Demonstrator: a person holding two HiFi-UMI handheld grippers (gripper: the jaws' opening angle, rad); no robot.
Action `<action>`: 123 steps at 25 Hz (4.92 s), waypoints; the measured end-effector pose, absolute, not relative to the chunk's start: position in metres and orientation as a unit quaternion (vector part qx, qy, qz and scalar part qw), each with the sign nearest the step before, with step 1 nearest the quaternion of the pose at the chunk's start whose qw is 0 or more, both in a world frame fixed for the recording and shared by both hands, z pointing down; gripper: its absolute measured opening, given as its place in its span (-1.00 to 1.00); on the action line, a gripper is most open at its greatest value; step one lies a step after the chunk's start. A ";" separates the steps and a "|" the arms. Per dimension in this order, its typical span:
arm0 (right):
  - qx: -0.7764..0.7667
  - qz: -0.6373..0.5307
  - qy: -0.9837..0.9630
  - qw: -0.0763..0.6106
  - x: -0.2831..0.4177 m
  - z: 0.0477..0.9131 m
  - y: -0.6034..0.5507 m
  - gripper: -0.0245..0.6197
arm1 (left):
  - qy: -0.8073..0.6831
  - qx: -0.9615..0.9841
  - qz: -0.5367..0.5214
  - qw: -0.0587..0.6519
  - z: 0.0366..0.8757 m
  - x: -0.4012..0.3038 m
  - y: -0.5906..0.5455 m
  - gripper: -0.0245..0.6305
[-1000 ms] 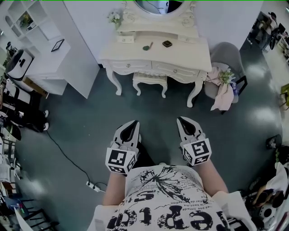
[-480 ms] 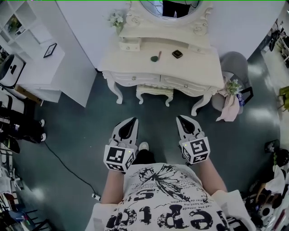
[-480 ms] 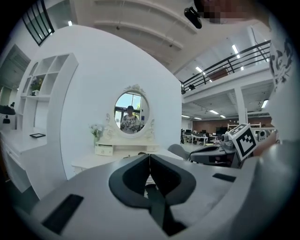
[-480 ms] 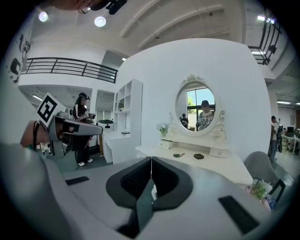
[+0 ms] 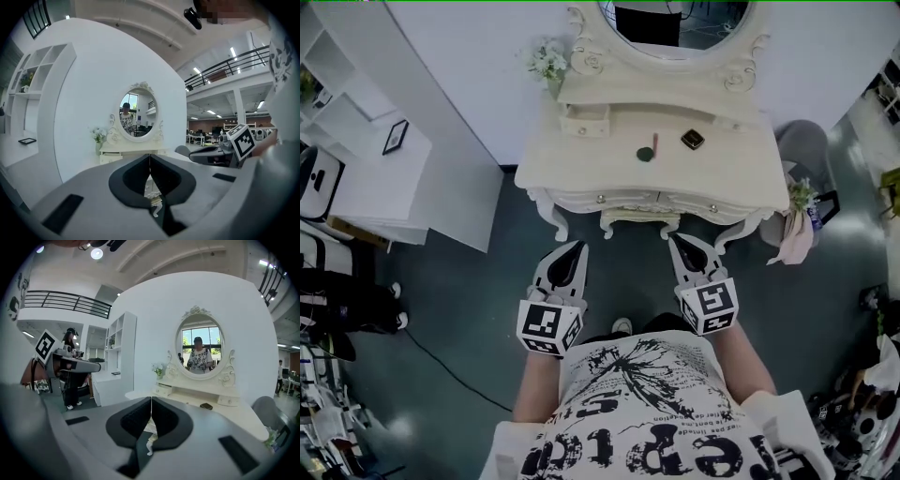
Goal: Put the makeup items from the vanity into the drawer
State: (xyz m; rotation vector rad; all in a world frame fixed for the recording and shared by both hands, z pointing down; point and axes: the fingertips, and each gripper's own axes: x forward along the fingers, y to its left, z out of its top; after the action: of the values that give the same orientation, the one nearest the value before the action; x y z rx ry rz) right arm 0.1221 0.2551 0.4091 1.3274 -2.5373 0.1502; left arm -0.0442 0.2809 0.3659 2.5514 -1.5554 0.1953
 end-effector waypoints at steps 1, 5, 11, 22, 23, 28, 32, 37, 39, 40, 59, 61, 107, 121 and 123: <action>0.459 0.053 -0.876 0.140 0.119 0.411 0.246 -0.87 | -0.517 0.850 0.067 0.077 0.370 -0.047 0.273 -0.86; 0.456 0.057 -0.874 0.156 0.111 0.423 0.210 -0.87 | -0.520 0.846 0.074 0.089 0.386 -0.058 0.239 -0.86; 0.449 0.066 -0.875 0.168 0.115 0.439 0.134 -0.87 | -0.532 0.838 0.080 0.094 0.399 -0.058 0.172 -0.86; 0.387 0.101 -0.892 0.212 0.111 0.468 -0.011 -0.87 | -0.569 0.812 0.083 0.101 0.405 -0.047 0.037 -0.86; 0.379 0.107 -0.893 0.219 0.111 0.474 -0.018 -0.87 | -0.572 0.809 0.083 0.103 0.407 -0.046 0.030 -0.86; 0.369 0.144 -0.882 0.257 0.112 0.511 -0.057 -0.87 | -0.566 0.811 0.091 0.118 0.421 -0.039 -0.010 -0.86; 0.361 0.178 -0.867 0.294 0.107 0.542 -0.069 -0.86 | -0.554 0.816 0.102 0.132 0.435 -0.044 -0.036 -0.86; 0.369 0.207 -0.841 0.338 0.106 0.577 -0.084 -0.86 | -0.522 0.833 0.121 0.136 0.449 -0.051 -0.070 -0.86; 0.380 0.222 -0.825 0.354 0.107 0.589 -0.090 -0.86 | -0.508 0.840 0.128 0.141 0.455 -0.056 -0.081 -0.86; 0.385 0.230 -0.818 0.360 0.108 0.595 -0.091 -0.86 | -0.501 0.843 0.130 0.146 0.458 -0.058 -0.086 -0.86; 0.408 0.261 -0.756 0.441 0.102 0.637 -0.095 -0.64 | -0.457 0.858 0.144 0.183 0.485 -0.080 -0.113 -0.86; 0.403 0.268 -0.757 0.440 0.102 0.639 -0.096 -0.70 | -0.457 0.858 0.143 0.182 0.484 -0.080 -0.113 -0.86; 0.389 0.340 -0.740 0.430 0.112 0.640 -0.093 -0.60 | -0.465 0.858 0.133 0.172 0.462 -0.090 -0.111 -0.86; 0.385 0.345 -0.747 0.418 0.106 0.631 -0.095 -0.84 | -0.462 0.862 0.125 0.165 0.457 -0.087 -0.121 -0.86; 0.389 0.337 -0.755 0.406 0.102 0.621 -0.101 -0.84 | -0.464 0.862 0.122 0.163 0.456 -0.090 -0.124 -0.86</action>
State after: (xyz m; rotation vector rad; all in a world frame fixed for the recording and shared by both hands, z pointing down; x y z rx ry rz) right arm 0.1024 -0.1015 0.6207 0.9820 -1.9044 0.8508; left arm -0.0901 -0.1241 0.4557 2.4591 -1.3252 0.3486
